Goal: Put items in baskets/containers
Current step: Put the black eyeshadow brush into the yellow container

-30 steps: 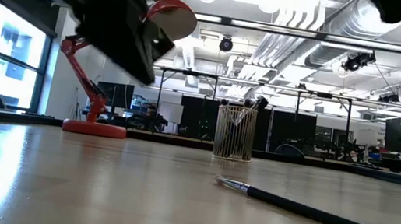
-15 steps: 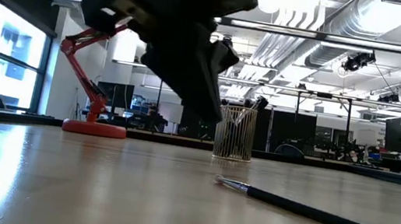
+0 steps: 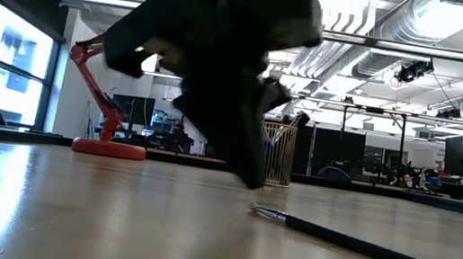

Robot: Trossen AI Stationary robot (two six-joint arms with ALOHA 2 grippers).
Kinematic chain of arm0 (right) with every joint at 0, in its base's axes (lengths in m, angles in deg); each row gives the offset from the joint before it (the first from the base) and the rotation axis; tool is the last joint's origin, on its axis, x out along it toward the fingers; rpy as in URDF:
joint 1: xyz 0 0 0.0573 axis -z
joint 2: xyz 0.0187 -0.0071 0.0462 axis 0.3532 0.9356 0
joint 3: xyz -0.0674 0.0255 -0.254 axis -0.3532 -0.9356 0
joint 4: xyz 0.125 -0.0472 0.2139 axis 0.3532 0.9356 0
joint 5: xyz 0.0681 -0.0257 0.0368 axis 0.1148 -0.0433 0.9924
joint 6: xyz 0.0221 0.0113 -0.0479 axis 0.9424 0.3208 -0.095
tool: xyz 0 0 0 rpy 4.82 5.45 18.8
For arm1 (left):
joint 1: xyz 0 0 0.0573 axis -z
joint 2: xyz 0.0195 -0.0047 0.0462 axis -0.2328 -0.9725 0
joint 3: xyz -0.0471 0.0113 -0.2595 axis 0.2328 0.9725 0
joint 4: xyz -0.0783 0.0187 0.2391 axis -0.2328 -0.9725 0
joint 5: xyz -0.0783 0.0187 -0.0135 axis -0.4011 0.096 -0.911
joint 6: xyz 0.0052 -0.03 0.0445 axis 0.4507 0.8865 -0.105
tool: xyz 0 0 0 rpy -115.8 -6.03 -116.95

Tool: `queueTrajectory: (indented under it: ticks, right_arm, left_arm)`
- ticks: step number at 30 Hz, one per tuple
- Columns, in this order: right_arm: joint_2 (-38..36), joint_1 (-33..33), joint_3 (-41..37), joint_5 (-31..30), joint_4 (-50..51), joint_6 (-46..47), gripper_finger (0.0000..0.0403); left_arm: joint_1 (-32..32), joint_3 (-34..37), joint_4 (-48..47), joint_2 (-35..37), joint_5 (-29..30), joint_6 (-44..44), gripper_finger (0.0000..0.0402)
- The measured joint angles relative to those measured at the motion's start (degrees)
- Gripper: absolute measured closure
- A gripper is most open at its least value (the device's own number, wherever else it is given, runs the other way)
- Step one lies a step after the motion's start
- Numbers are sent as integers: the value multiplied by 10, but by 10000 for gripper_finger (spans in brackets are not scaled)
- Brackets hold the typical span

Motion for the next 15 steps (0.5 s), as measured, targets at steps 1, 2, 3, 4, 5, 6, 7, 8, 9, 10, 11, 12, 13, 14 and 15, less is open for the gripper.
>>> queueTrajectory:
  ticks: [1,2,3,4,5,6,7,8,9,10,11,12,13,14,15]
  right_arm:
    - [0,-1,0,0,0,0,402]
    - [0,-2,0,0,1,0,401]
    - [0,-3,0,-1,1,0,401]
    - [0,-4,0,0,2,0,400]
    - [0,-4,0,0,3,0,401]
    - [0,-4,0,0,3,0,401]
    - [0,-4,0,0,3,0,402]
    - [0,-4,0,-1,3,-1,402]
    - [0,-4,0,-3,3,-3,401]
    - [0,-4,0,-6,3,-6,401]
    - [0,-4,0,-8,3,-7,401]
    - [0,-4,0,-11,3,-9,401]
    - [0,-4,0,-12,3,-10,402]
    - [0,-4,0,-12,3,-11,402]
    - [0,-4,0,-12,3,-11,402]
  left_arm:
    - [0,2,-8,-1,-1,4,401]
    - [0,3,-12,-2,-1,10,401]
    - [0,3,-8,-2,-3,13,401]
    - [-1,3,-5,-2,-3,13,401]
    - [-1,2,-2,-1,-3,13,401]
    - [-1,2,0,-1,-3,13,401]
    - [-1,2,-1,-1,-3,13,401]
    - [-1,2,-1,-1,-3,13,401]
    - [-2,2,0,-1,-3,13,401]
    - [-1,2,2,-1,-3,13,401]
    - [-1,2,2,-1,-3,13,401]
    - [-1,2,1,-1,-3,13,401]
    - [-1,2,1,-1,-4,16,401]
    - [-1,2,2,-1,-6,21,401]
    - [-1,2,2,-1,-6,25,401]
